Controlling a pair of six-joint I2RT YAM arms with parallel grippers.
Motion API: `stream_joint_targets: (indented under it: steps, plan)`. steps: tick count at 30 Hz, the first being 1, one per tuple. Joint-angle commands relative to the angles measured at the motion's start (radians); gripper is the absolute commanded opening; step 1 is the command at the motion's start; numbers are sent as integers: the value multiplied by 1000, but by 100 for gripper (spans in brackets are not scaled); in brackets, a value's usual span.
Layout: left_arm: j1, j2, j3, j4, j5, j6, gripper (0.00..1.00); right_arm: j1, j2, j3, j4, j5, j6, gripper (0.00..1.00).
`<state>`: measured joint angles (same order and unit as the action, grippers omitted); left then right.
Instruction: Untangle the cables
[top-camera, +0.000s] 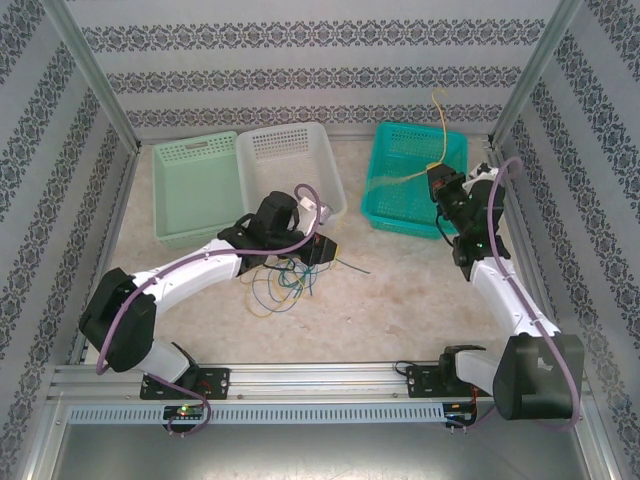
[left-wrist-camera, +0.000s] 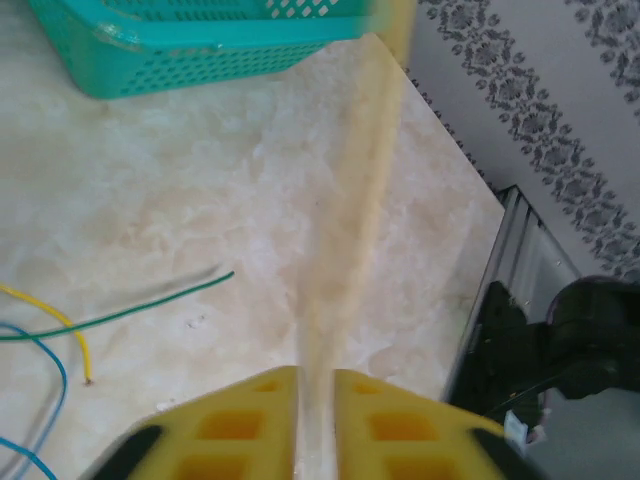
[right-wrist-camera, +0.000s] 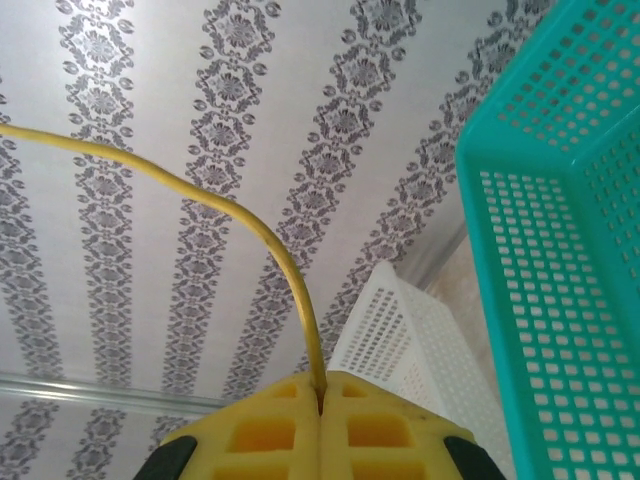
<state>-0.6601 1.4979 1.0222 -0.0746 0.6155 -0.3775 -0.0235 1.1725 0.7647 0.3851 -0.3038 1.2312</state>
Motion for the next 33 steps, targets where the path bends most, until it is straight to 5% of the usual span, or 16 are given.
stream_joint_targets:
  steps: [1,3,6,11,26,33]
  plan:
    - [-9,-8,59,-73,-58,17,38,-50,43,138,-186,-33,-145,0]
    - [-9,-22,84,-107,-98,26,65,-100,107,222,-292,-89,-218,0]
    - [-9,-54,104,-134,-138,47,77,-165,226,361,-406,-181,-308,0]
    - [-6,-101,93,-157,-218,71,82,-194,414,563,-577,-224,-474,0]
    - [46,-243,-7,-251,-371,60,87,-126,804,992,-1019,18,-907,0]
    - [63,-278,-31,-281,-392,54,88,-98,904,1083,-1104,140,-923,0]
